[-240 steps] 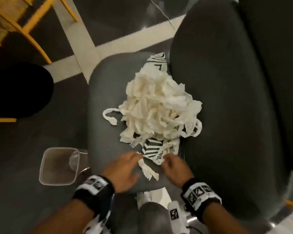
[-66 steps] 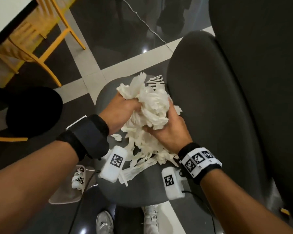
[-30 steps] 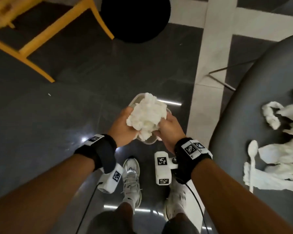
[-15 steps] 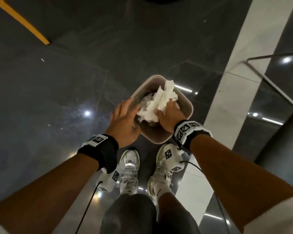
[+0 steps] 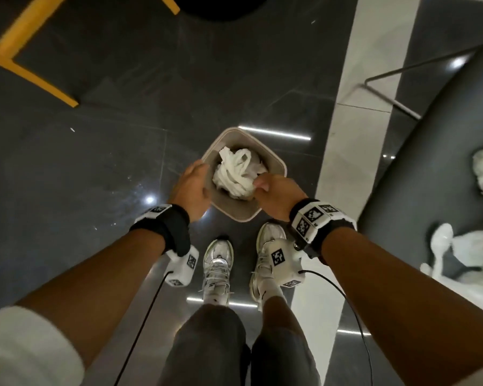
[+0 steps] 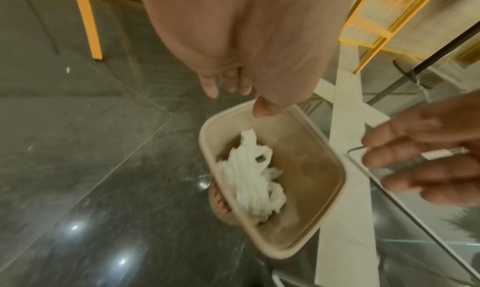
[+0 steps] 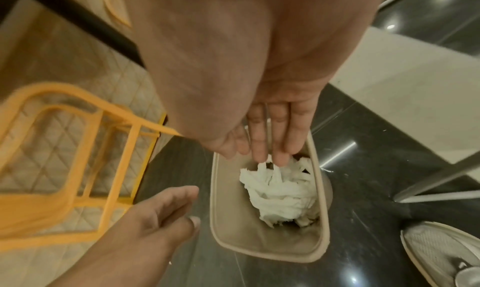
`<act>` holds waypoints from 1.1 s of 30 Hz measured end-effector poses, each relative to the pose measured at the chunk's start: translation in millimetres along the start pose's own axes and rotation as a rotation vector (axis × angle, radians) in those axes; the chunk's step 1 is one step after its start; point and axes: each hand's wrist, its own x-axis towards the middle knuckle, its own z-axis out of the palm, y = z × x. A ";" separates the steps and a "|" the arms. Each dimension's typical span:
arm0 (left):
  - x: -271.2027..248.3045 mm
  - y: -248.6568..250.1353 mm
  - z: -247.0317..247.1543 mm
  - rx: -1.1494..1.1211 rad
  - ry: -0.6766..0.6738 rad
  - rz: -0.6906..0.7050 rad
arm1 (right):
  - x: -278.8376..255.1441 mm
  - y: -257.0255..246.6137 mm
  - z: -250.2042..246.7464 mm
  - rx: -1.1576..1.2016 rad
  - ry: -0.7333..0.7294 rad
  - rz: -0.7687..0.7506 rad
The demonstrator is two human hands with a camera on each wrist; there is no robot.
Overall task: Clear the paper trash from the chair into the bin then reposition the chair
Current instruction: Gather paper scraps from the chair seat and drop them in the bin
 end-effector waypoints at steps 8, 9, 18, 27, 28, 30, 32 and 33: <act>-37.7 163.0 -53.2 -0.028 0.029 0.315 | -169.8 30.2 -59.1 0.503 0.347 0.011; -48.7 191.5 -48.8 -0.031 0.005 0.380 | -194.1 44.7 -65.0 0.535 0.410 0.031; -150.5 380.5 96.3 0.312 -0.274 0.838 | -355.3 209.2 -98.8 0.417 0.888 0.252; -142.6 485.2 150.5 0.119 -0.013 0.724 | -381.9 290.5 -155.0 0.326 0.984 0.146; -137.9 487.8 155.0 0.059 -0.068 0.669 | -382.5 294.3 -158.0 0.328 0.970 0.132; -133.7 491.1 162.4 -0.048 -0.137 0.606 | -382.8 299.4 -163.3 0.277 0.954 0.115; -141.5 496.4 164.2 -0.137 -0.100 0.576 | -382.6 302.7 -170.6 0.144 0.976 0.111; -148.1 499.3 161.5 -0.195 -0.091 0.568 | -382.2 302.1 -174.6 0.064 0.983 0.109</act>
